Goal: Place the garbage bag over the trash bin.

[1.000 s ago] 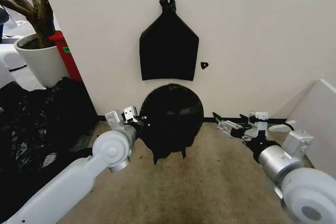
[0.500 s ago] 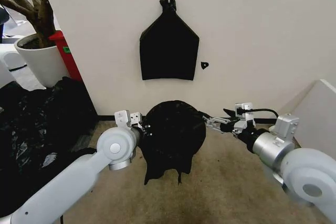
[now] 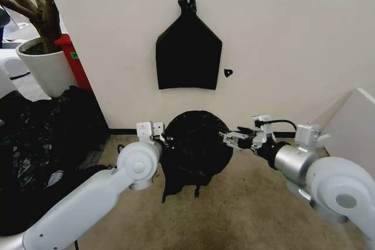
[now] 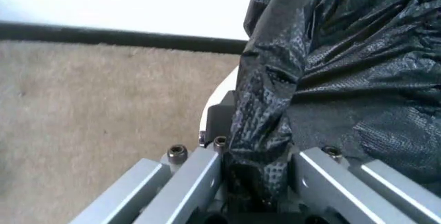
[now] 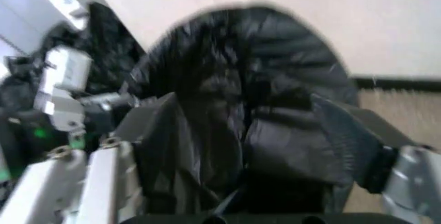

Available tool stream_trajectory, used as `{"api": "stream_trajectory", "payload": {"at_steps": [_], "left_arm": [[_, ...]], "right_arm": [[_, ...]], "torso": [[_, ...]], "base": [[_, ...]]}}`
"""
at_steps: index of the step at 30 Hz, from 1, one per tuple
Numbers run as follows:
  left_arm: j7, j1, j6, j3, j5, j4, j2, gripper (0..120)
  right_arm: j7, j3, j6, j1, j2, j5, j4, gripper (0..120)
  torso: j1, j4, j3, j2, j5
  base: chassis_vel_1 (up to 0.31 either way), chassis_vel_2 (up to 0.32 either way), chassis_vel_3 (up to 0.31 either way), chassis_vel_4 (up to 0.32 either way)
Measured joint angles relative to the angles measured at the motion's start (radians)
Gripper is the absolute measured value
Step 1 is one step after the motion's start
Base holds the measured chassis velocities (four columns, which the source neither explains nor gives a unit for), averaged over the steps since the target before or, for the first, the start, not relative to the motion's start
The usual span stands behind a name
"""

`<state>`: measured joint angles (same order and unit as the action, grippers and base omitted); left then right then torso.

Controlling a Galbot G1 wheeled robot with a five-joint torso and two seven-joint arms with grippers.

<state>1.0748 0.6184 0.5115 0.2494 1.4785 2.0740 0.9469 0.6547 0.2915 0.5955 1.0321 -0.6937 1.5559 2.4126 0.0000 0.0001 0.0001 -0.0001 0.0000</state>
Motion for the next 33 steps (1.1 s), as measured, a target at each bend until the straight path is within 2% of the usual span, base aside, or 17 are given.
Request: {"api": "stream_trajectory", "payload": {"at_steps": [2,4,7,9,15,18,19,33], "left_arm": [[-0.011,-0.008,0.001,0.014,-0.020,-0.002,0.005,0],[-0.055,-0.022,0.002,0.049,-0.085,-0.006,0.012,0],[-0.097,-0.028,0.002,0.080,-0.152,-0.008,0.012,0],[-0.107,-0.029,0.002,0.087,-0.169,-0.010,0.012,0],[-0.204,-0.049,-0.013,0.148,-0.359,-0.022,0.022,0],[-0.206,-0.051,-0.014,0.152,-0.367,-0.022,0.026,0],[-0.210,-0.054,-0.015,0.158,-0.378,-0.019,0.032,0],[-0.232,-0.063,-0.030,0.165,-0.413,0.006,0.036,0]], "right_arm": [[0.043,-0.012,0.002,-0.007,-0.005,0.025,-0.001,67],[0.140,-0.037,0.004,-0.030,-0.017,0.084,-0.009,54],[0.213,-0.059,0.004,-0.056,-0.026,0.117,-0.027,41],[0.225,-0.062,0.004,-0.060,-0.026,0.122,-0.031,40],[0.320,-0.065,0.003,-0.071,-0.034,0.185,-0.064,13],[0.325,-0.074,0.003,-0.071,-0.037,0.185,-0.071,8],[0.334,-0.099,0.001,-0.074,-0.046,0.172,-0.095,0],[0.362,-0.198,-0.018,-0.148,-0.126,0.080,-0.243,0]], "torso": [[0.000,-0.0002,0.000,0.000,0.0002],[0.000,-0.0003,0.000,0.000,0.0000],[0.000,0.0000,0.000,0.000,0.0000],[0.000,0.0001,0.000,0.000,-0.0001],[0.000,-0.0001,0.000,0.000,0.0000],[0.000,-0.0001,0.000,0.000,0.0000],[0.000,-0.0001,0.000,0.000,0.0000],[0.000,0.0000,0.000,0.000,-0.0001]], "base": [[0.000,0.000,0.000,0.000],[0.000,0.000,0.000,0.000],[0.000,0.000,0.000,0.000],[0.000,0.000,0.000,0.000],[0.000,0.000,0.000,0.000],[0.000,0.000,0.000,0.000],[0.000,0.000,0.000,0.000],[0.000,0.000,0.000,0.000]]}}
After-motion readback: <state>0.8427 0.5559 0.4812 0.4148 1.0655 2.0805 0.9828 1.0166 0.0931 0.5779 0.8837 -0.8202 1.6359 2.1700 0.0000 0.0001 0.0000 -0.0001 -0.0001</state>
